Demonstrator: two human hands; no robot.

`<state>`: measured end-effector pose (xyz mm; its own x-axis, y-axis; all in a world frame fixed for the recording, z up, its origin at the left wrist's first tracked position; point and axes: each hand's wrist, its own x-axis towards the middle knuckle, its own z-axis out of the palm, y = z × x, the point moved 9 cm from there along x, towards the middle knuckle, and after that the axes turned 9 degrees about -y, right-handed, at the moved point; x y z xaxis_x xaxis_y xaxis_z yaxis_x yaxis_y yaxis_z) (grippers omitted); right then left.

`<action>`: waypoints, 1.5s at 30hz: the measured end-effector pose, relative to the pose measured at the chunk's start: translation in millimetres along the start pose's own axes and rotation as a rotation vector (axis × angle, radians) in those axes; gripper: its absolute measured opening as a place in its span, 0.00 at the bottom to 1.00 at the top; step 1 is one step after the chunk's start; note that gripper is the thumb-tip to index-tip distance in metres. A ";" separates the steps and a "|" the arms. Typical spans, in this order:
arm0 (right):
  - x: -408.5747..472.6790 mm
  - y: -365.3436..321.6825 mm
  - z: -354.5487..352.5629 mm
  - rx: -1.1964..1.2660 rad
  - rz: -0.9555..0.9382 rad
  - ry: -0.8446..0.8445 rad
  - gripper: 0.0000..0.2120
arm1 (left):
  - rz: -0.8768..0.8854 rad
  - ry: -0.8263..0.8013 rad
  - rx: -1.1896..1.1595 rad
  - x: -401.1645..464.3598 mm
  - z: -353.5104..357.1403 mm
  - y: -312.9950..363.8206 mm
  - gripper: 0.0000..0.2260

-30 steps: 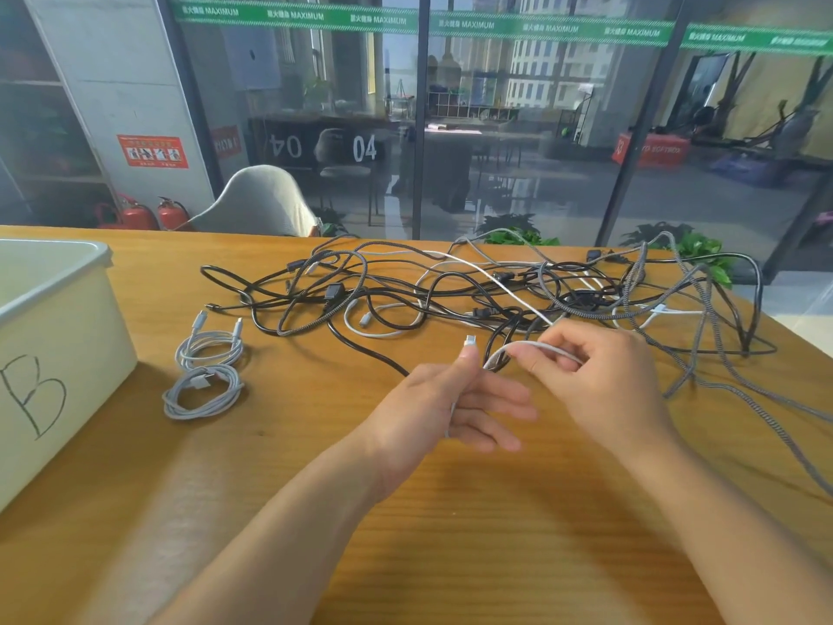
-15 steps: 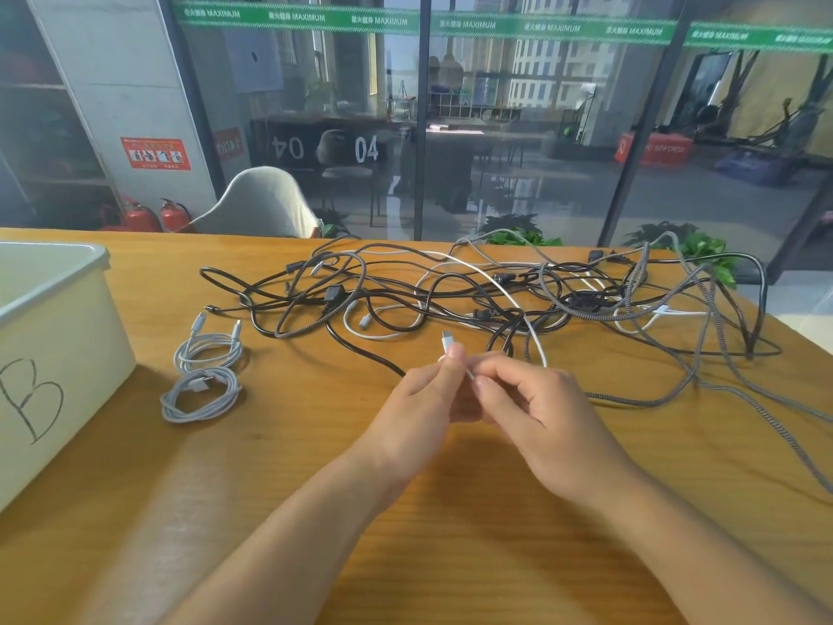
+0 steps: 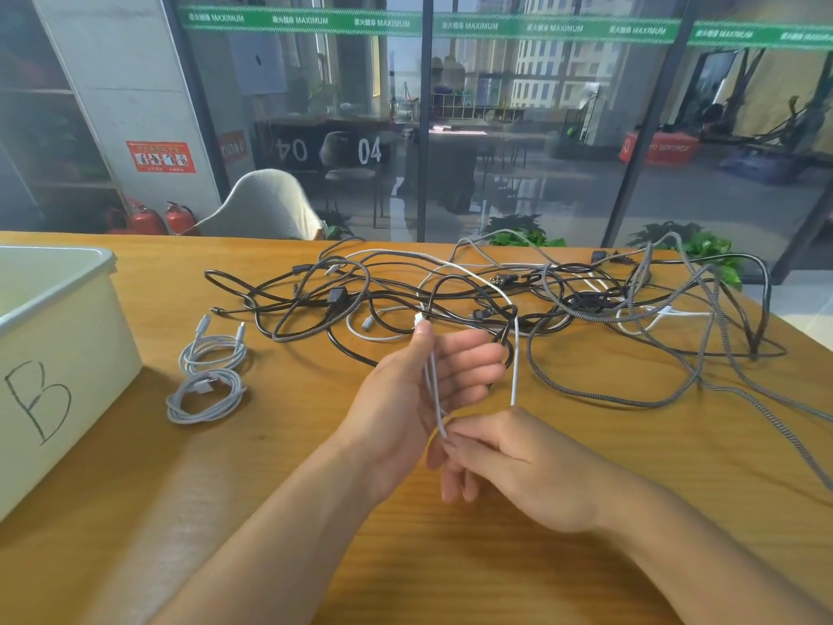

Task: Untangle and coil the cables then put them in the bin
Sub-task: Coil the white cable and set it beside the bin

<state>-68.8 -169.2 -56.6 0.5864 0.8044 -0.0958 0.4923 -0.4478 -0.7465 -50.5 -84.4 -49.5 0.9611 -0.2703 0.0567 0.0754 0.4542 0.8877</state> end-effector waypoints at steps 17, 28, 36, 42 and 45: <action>-30.7 51.7 -109.0 -0.639 0.104 0.440 0.17 | -0.312 -0.451 0.257 -18.4 32.1 -17.9 0.25; -66.2 -26.5 -102.8 -0.537 -0.162 0.955 0.15 | -0.307 -0.264 0.498 -9.3 19.0 -29.7 0.27; -45.8 -28.9 -71.3 -0.243 -0.215 0.745 0.10 | -0.210 -0.104 0.511 0.0 2.6 -28.8 0.26; -19.1 -24.3 -26.3 -0.248 -0.105 0.293 0.12 | -0.102 0.034 0.220 2.9 -12.9 -9.9 0.25; -9.2 -25.3 4.6 -0.267 -0.094 0.095 0.12 | -0.056 0.012 0.121 1.7 -11.0 -0.6 0.24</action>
<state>-89.7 -163.5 -39.8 0.5815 0.8127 0.0370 0.6918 -0.4700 -0.5482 -46.0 -75.8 -54.9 0.9594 -0.2819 0.0002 0.0975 0.3324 0.9381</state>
